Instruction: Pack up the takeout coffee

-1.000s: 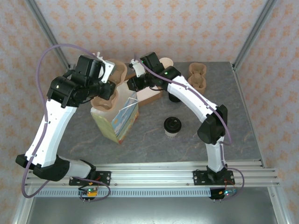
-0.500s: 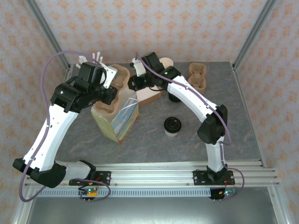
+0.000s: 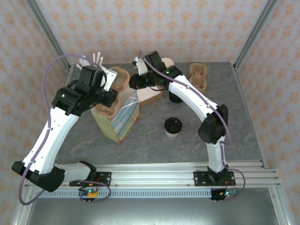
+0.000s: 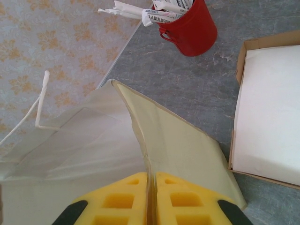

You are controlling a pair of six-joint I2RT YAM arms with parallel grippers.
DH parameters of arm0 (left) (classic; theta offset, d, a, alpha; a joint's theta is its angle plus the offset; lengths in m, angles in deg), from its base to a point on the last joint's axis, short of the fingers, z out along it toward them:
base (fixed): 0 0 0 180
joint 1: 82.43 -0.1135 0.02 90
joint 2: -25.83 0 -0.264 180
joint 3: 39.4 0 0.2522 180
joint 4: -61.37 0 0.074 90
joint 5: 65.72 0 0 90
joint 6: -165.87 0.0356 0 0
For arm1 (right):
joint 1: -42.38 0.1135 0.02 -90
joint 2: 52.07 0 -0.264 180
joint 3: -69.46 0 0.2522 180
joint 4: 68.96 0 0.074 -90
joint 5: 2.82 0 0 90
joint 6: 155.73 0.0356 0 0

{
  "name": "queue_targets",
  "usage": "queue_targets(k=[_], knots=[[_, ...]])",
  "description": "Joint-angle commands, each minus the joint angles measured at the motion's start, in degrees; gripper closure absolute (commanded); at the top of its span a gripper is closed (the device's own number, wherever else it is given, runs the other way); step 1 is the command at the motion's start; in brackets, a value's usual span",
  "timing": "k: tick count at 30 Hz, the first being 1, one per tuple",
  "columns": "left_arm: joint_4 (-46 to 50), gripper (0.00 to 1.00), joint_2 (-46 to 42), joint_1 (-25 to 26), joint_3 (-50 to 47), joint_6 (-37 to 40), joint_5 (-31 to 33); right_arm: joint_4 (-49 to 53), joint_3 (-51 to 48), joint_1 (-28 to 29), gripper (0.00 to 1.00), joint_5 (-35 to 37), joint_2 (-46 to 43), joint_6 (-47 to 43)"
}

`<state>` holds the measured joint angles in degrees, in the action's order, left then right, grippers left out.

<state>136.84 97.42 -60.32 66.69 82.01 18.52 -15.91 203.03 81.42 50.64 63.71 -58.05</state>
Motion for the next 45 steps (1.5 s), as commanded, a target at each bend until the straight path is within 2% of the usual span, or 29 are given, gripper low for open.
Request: queue_targets(k=[1,17,30,45], knots=[[-2.5,0.73,-1.6,-0.7,-1.3,1.7,-0.9,-2.6,0.0,-0.5,0.88,-2.2,0.1,1.4],[-4.9,0.74,-1.1,-3.2,-1.1,2.6,-6.6,-2.6,-0.9,-0.6,0.88,-2.9,-0.3,0.6],[-5.7,0.75,-3.1,-5.0,-7.1,5.0,-6.3,-2.9,-1.2,-0.7,0.88,-2.5,-0.4,1.0],[-1.5,0.75,-3.1,-5.1,-7.9,2.0,-6.9,-5.0,-1.3,-0.7,0.89,0.5,-0.5,5.1]])
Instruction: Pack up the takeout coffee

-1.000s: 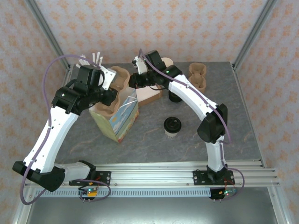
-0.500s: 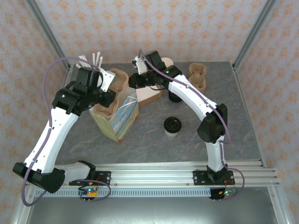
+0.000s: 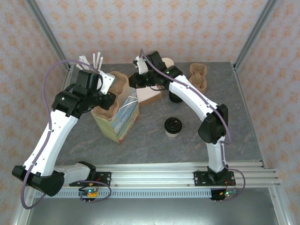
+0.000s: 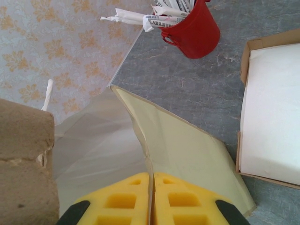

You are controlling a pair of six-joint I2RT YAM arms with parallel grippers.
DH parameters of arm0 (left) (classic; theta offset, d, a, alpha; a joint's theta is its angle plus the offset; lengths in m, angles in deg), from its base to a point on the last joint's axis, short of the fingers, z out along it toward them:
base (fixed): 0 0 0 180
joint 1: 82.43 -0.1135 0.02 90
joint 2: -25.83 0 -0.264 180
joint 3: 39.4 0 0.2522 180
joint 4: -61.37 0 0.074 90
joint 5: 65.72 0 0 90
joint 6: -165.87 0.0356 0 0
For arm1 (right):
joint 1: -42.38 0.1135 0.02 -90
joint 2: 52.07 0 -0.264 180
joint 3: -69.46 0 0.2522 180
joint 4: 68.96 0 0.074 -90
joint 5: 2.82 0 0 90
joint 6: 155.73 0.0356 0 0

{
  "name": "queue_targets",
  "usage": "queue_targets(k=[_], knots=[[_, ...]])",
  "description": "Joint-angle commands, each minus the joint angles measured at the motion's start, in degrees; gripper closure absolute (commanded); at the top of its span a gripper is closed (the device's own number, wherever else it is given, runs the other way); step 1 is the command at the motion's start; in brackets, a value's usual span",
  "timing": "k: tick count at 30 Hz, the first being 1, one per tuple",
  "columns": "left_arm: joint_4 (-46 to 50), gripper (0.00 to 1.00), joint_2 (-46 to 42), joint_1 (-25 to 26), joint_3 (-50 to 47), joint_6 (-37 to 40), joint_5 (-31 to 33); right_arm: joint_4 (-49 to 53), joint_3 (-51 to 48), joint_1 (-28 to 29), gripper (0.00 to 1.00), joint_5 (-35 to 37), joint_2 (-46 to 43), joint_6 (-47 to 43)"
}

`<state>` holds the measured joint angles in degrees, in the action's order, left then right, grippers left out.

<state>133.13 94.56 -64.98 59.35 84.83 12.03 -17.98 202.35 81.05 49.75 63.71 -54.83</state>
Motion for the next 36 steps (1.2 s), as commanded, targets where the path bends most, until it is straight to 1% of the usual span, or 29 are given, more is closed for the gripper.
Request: queue_targets(k=[1,7,11,15,22,26,28,36], knots=[[2.4,0.75,0.2,-0.4,-0.5,-0.9,-0.5,-3.3,-0.7,-0.4,0.89,1.4,-0.5,2.3],[3.7,0.75,2.7,-0.4,0.6,-1.6,-1.1,-4.9,-1.9,-0.4,0.89,2.1,-0.9,4.5],[4.5,0.75,3.9,-0.4,0.9,-2.2,0.1,-5.7,-2.8,-0.4,0.89,3.1,-1.3,5.4],[4.9,0.75,5.0,-0.4,1.2,-3.0,-0.1,-6.7,-3.8,-0.3,0.89,3.8,-1.6,6.1],[6.6,0.75,6.7,-0.4,2.2,-3.1,0.1,-7.7,-5.2,-0.3,0.88,6.4,-2.6,6.2],[6.9,0.75,7.4,-0.4,2.3,-3.4,0.2,-8.2,-5.7,-0.3,0.87,6.4,-2.8,6.1],[7.0,0.75,7.8,-0.4,2.5,-3.6,0.2,-8.3,-6.1,-0.3,0.85,6.5,-3.0,5.7],[7.6,0.75,8.0,-0.4,3.5,-3.9,0.3,-7.5,-6.1,-0.4,0.75,6.9,-4.3,3.4]])
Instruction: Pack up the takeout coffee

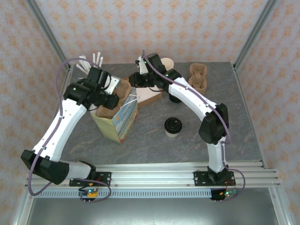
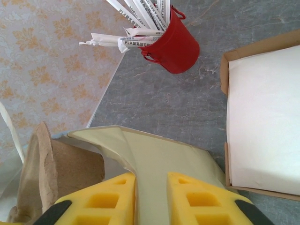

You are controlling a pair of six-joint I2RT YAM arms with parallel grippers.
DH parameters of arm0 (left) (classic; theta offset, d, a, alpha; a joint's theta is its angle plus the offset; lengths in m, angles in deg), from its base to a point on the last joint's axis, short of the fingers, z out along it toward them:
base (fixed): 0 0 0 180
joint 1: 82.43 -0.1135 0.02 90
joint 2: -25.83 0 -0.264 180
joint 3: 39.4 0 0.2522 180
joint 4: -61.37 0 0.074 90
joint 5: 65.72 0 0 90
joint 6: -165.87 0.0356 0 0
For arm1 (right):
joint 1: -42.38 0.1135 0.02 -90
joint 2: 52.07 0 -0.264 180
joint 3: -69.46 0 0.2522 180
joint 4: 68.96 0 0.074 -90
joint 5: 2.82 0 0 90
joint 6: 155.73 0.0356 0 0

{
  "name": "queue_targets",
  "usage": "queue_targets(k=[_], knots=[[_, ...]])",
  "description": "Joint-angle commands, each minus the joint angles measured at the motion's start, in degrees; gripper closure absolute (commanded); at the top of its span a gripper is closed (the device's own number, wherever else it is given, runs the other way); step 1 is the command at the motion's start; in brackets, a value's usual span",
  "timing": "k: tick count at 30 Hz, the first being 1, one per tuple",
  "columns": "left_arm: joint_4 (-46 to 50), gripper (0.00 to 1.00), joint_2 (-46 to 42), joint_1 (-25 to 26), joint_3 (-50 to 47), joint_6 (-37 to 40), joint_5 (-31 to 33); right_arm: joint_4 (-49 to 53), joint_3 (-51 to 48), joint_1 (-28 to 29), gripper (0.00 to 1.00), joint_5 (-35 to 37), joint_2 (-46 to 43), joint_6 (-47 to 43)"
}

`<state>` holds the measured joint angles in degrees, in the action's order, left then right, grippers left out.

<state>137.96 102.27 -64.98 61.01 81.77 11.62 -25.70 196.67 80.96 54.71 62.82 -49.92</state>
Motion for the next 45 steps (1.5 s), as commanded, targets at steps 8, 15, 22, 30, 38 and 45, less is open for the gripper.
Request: queue_targets(k=[8,15,22,30,38,45], knots=[[3.9,0.75,-0.5,-0.4,2.3,-0.6,0.4,3.4,1.7,-0.3,0.67,5.7,-3.6,-3.7],[4.8,0.75,-0.1,-0.4,2.3,-0.2,0.6,4.9,3.1,-0.8,0.65,6.9,-3.4,-4.5],[4.9,0.75,1.2,-0.4,1.9,-0.2,-0.4,3.3,3.5,-1.4,0.65,5.0,-2.9,-1.9],[5.2,0.75,3.0,-0.4,2.6,0.0,-0.8,2.0,3.9,-1.4,0.65,3.3,-2.4,-0.4],[5.5,0.75,4.1,-0.4,3.1,-0.8,-0.9,2.6,4.2,-1.4,0.66,3.1,-2.3,-0.8],[6.7,0.75,4.8,-0.4,4.3,-0.9,-1.2,2.9,4.2,-1.4,0.64,3.5,-3.1,-2.1]])
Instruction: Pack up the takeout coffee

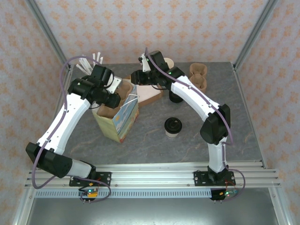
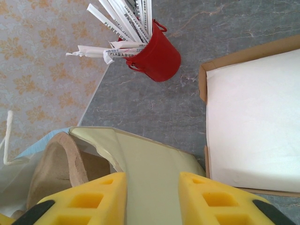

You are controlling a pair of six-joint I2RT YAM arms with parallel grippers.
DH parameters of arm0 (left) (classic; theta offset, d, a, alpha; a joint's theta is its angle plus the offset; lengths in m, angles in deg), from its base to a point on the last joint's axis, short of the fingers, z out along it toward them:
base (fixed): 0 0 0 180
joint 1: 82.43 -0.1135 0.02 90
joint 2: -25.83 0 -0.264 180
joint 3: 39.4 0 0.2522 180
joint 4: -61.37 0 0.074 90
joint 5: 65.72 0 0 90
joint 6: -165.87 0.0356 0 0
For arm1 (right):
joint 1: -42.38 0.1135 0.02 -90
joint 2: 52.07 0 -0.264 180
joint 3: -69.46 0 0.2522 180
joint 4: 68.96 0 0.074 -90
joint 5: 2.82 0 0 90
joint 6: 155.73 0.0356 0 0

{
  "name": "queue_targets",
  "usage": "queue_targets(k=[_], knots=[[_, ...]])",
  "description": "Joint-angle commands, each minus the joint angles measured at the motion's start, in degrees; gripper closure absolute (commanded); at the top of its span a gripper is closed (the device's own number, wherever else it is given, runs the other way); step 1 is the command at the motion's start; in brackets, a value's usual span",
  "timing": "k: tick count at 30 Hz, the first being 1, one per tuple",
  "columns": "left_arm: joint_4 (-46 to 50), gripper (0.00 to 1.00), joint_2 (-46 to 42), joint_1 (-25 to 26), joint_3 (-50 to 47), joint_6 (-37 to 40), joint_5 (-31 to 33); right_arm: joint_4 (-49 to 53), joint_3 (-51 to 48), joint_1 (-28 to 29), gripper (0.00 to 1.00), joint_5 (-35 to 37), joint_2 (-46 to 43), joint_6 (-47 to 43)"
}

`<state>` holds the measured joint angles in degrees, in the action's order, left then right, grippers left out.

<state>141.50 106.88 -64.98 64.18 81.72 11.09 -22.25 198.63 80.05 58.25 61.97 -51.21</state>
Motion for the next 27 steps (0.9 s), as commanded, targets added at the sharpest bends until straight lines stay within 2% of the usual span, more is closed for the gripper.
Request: queue_targets(k=[1,16,22,27], knots=[[3.1,0.75,0.0,-0.4,1.1,-0.9,-0.9,-0.2,2.5,-0.4,0.64,0.0,-2.2,-1.1],[3.2,0.75,-1.5,-0.4,0.6,-1.2,-0.8,1.9,3.8,-0.5,0.69,-1.0,-0.1,-1.7],[3.0,0.74,0.1,-0.4,0.6,-2.3,-1.1,1.6,2.3,-0.5,0.68,0.5,-2.2,-2.5],[2.6,0.74,1.0,-0.4,-0.1,-2.8,-1.1,2.4,0.7,-0.7,0.62,4.3,-5.0,-4.2]])
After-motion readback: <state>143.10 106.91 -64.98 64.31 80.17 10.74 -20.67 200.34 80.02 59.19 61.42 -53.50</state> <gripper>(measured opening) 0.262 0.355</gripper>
